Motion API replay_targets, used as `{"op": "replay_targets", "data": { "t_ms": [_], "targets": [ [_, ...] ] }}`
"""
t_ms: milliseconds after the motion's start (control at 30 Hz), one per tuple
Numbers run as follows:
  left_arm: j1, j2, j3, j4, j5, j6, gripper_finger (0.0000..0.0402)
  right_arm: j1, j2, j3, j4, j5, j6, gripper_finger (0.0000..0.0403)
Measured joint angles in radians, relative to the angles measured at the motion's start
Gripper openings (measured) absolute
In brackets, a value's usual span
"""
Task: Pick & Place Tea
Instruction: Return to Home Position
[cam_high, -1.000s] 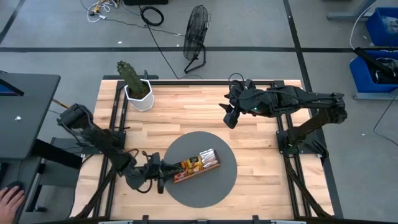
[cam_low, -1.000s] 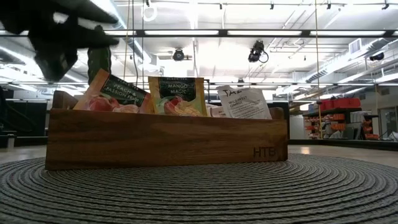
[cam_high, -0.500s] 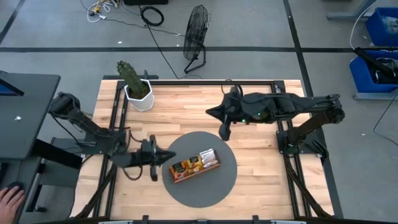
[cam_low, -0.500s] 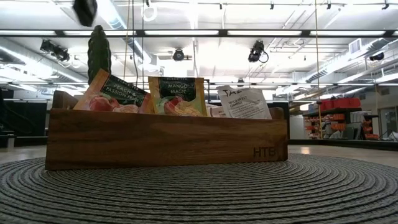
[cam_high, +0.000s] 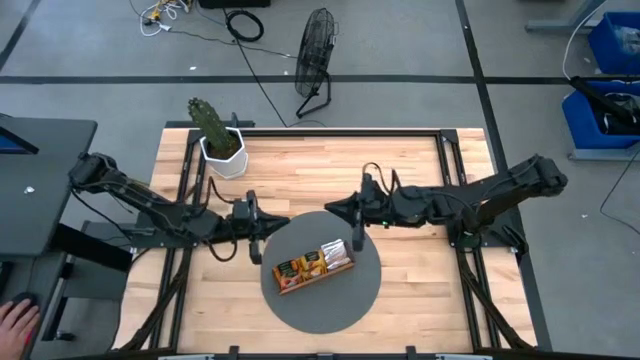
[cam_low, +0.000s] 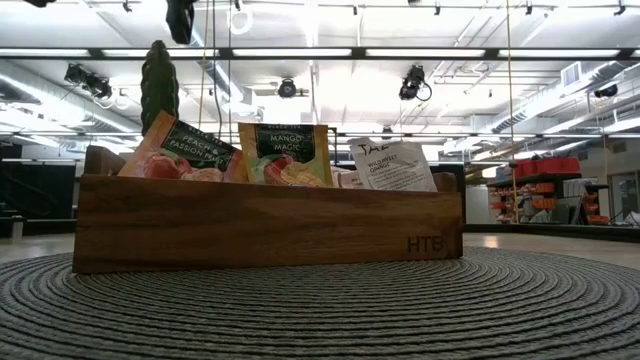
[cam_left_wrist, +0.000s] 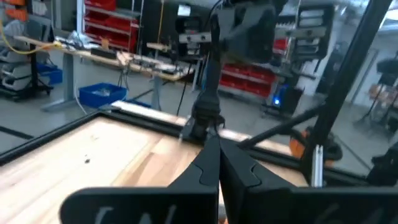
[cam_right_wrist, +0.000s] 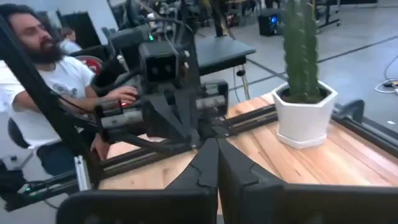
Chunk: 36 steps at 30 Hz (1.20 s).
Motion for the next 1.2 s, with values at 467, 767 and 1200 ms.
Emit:
{"op": "replay_targets", "data": {
  "t_ms": [467, 767, 1200],
  "targets": [
    [0.319, -0.028, -0.031, -0.2, 0.378, -0.06, 0.0002, -0.028, -0.276, -0.661, 0.577, -0.128, -0.061, 0.0],
    [0.507, -0.042, -0.253, 0.039, 0.525, -0.113, 0.0002, -0.028, -0.538, -0.895, 0.569, -0.099, -0.114, 0.0],
    [0.532, -0.349, -0.389, -0.027, 0.5, -0.129, 0.0001, -0.028, -0.908, -0.915, 0.074, -0.063, -0.13, 0.0]
  ]
}}
